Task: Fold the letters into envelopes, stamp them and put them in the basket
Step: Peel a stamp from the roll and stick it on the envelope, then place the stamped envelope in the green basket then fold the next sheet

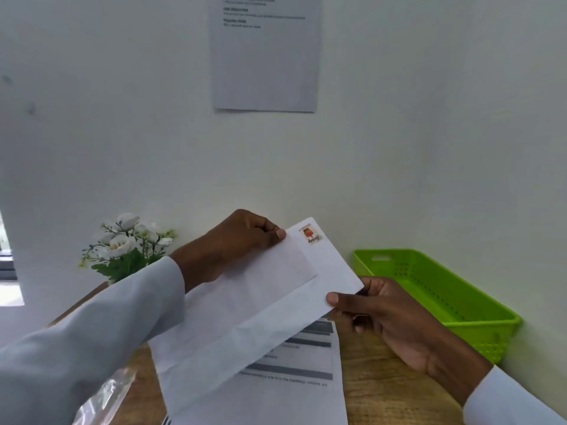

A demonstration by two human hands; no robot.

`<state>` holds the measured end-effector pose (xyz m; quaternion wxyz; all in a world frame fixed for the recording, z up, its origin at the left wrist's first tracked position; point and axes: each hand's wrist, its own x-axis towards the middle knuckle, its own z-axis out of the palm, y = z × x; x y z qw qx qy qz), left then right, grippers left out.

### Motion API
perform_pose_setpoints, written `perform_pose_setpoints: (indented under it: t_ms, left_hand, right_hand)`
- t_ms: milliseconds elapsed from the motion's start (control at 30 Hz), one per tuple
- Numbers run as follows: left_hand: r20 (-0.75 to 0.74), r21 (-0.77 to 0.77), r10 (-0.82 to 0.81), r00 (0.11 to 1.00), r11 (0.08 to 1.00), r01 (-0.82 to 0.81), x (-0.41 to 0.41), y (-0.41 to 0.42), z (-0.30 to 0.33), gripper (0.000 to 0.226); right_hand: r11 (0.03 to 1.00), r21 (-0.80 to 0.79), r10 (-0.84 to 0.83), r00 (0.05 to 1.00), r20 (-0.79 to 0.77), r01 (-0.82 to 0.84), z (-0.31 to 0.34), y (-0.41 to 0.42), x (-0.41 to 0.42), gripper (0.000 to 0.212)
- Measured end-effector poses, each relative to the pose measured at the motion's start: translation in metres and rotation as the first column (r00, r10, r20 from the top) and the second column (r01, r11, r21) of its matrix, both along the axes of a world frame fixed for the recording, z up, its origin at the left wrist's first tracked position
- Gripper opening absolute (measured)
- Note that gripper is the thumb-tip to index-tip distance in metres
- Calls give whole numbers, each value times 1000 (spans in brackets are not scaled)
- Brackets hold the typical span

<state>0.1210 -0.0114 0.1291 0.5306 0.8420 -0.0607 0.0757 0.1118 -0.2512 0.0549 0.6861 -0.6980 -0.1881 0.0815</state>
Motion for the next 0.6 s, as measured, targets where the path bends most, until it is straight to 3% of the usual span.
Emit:
perform_pose_setpoints:
  t_ms: [100,267,467,600]
  left_hand:
    - [-3,-207,6,1000,978,-7,4,-10,9,20]
    - [-5,-586,-39,999,810,29,18,-42,18,20]
    - [108,-669,-76,991,732,129,41,-78,25,21]
    - [147,-641,-118,982,745,185,57,-108,27,19]
  right_hand:
    - [982,174,-62,998,-28,66,5,0,1,6]
    - [952,264,-162,987,5,155,17,-5,2,22]
    - [869,347,-388,921,38,352,64,-50,29,28]
    - [807,328,-535,843,55,491,83,-91,55,23]
